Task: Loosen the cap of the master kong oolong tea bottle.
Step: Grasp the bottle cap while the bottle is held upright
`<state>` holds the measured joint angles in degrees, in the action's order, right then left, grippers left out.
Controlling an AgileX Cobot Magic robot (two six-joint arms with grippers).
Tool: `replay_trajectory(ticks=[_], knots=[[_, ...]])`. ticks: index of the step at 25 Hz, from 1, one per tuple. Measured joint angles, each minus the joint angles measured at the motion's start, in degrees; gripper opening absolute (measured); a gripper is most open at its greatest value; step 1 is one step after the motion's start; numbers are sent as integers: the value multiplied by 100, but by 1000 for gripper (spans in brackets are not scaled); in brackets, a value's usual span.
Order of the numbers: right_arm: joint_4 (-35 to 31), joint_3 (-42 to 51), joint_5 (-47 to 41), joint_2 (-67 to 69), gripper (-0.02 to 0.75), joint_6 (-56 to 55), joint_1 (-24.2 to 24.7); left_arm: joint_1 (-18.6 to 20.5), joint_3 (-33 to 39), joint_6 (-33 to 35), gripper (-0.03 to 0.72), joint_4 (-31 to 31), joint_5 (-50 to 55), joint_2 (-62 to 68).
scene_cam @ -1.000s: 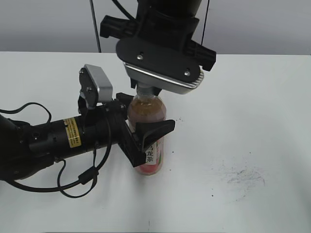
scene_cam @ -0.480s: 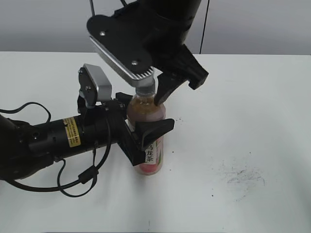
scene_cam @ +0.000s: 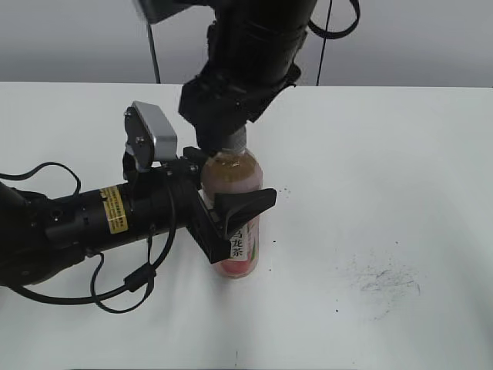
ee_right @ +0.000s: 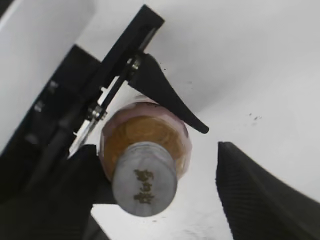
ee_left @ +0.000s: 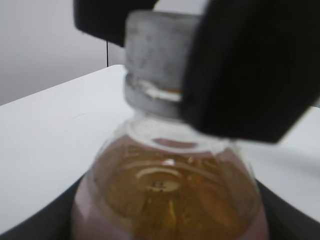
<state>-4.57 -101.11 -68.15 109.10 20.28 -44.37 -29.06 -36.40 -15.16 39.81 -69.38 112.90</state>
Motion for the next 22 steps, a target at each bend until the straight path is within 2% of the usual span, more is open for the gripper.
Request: replay_trajectory(ticks=[3, 6, 9, 12, 13, 17, 22], knots=[[0, 0, -15, 0, 526, -1422, 0, 0, 0, 0, 445, 0, 0, 0], [0, 0, -111, 0, 482, -2162, 0, 0, 0, -2, 445, 0, 0, 0], [0, 0, -152, 0, 413, -2399, 0, 0, 0, -2, 445, 0, 0, 0], [-21, 0, -158, 0, 302, -2381, 0, 0, 0, -2, 445, 0, 0, 0], [-25, 0, -158, 0, 276, -2283, 0, 0, 0, -2, 445, 0, 5, 0], [-25, 0, -158, 0, 276, -1358, -6, 0, 0, -2, 445, -19, 5, 0], [-64, 0, -158, 0, 276, 1257, -6, 0, 0, -2, 445, -14, 5, 0]])
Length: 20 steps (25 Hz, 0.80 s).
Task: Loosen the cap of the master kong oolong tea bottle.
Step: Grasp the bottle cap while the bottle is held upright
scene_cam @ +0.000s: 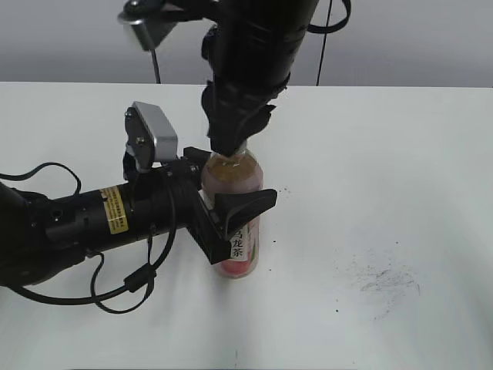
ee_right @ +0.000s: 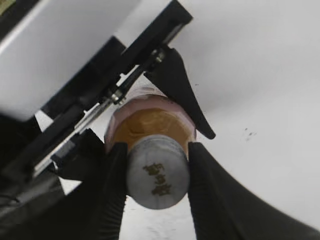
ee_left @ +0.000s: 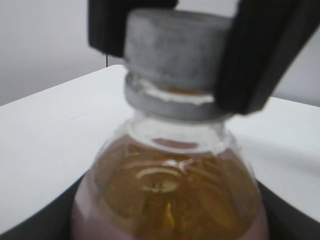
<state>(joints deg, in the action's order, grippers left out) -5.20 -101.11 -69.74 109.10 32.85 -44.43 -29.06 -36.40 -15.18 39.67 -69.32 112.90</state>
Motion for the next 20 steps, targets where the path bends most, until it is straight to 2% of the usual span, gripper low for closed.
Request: replay_trajectory(ticks=[14, 18, 20], knots=[[-192, -16, -61, -5, 276, 9321, 5, 0, 0, 36, 445, 38, -4, 0], [-229, -16, -55, -5, 276, 10642, 11, 0, 0, 25, 445, 38, -4, 0], [-227, -16, -51, -5, 276, 10590, 11, 0, 0, 21, 445, 38, -4, 0]])
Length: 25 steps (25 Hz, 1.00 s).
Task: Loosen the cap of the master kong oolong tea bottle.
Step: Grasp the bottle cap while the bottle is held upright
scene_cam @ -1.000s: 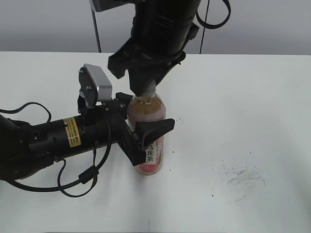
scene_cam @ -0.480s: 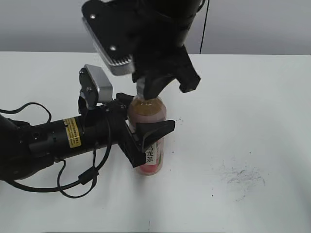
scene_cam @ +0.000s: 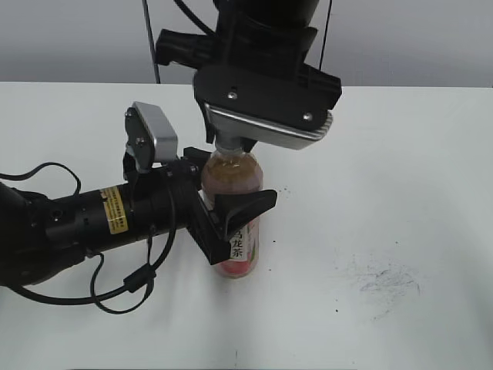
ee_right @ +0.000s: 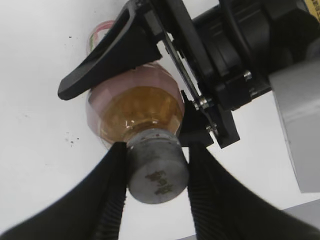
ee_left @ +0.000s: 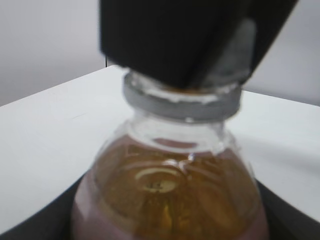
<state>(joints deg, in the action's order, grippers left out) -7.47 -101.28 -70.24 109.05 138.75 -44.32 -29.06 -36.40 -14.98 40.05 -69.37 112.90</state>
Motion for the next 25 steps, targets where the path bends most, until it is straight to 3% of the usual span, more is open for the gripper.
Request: replay_trajectory(ticks=[5, 10, 12, 19, 25], knots=[[56, 0, 0, 0, 304, -1929, -5, 0, 0, 0, 445, -6, 0, 0], [167, 0, 13, 6, 562, -3922, -5, 0, 0, -18, 445, -26, 0, 0], [178, 0, 13, 6, 600, -5135, -5, 0, 0, -18, 445, -26, 0, 0], [178, 0, 24, 6, 542, -10227, -5, 0, 0, -18, 445, -26, 0, 0], [166, 0, 19, 6, 474, -13164, -5, 0, 0, -22, 445, -26, 0, 0]])
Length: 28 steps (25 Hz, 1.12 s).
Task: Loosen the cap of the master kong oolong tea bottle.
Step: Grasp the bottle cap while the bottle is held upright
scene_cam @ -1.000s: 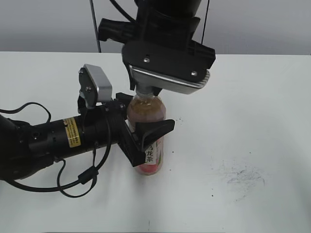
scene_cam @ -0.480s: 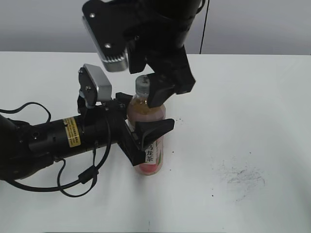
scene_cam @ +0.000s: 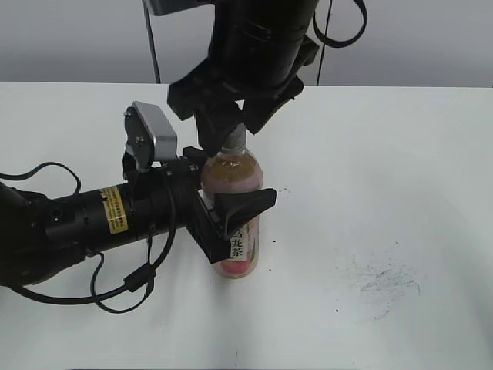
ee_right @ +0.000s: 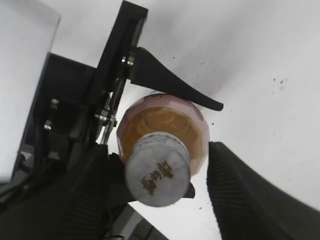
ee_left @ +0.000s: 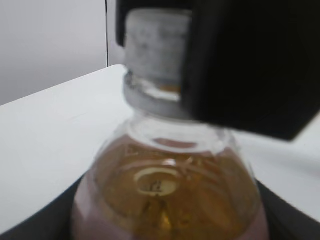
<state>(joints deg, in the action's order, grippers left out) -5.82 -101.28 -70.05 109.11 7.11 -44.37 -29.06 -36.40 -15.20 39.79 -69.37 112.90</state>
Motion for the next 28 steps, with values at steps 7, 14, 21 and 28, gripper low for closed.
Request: replay_trajectory(ticks=[7, 14, 21, 28], knots=[[-5, 0, 0, 0, 384, -1132, 0, 0, 0, 0, 445, 0, 0, 0], [68, 0, 0, 0, 276, -641, 0, 0, 0, 0, 445, 0, 0, 0], [59, 0, 0, -6, 276, 2946, 0, 0, 0, 0, 445, 0, 0, 0], [38, 0, -15, -17, 276, 7342, 0, 0, 0, 20, 445, 22, 0, 0]])
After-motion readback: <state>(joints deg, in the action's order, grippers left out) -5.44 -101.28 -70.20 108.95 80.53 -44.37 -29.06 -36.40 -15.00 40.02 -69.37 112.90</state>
